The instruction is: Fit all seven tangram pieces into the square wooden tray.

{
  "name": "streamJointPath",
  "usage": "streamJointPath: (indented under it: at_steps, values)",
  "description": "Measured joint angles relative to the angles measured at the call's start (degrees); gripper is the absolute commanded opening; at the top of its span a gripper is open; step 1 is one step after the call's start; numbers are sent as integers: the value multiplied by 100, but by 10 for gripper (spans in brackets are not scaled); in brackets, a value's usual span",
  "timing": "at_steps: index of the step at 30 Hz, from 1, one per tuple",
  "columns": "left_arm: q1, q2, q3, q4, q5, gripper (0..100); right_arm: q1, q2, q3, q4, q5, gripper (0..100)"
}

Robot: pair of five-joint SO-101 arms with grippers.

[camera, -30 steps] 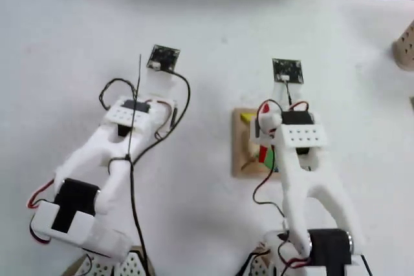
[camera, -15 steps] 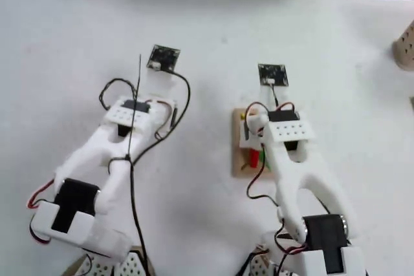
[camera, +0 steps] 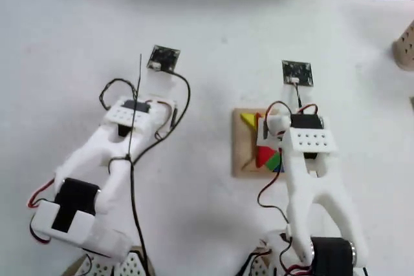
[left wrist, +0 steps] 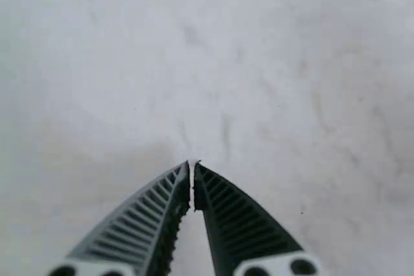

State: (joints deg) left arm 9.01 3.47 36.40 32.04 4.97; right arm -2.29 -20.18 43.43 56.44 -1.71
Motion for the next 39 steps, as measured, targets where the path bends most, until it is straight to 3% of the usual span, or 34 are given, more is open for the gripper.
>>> streamJointPath:
  at_steps: [5,10,12,29,39]
  values:
    - [0,0,0,0,0,38,211,-9,0,0,18,199]
    - [0,0,0,0,0,38,563,-9,0,-70,18,5]
    - [0,0,0,0,0,38,668,-9,0,-237,18,43]
    - [0,0,0,0,0,38,949,220,475,-1793,26,18]
    - [0,0,0,0,0,38,949,1451,-290,-1442,26,18]
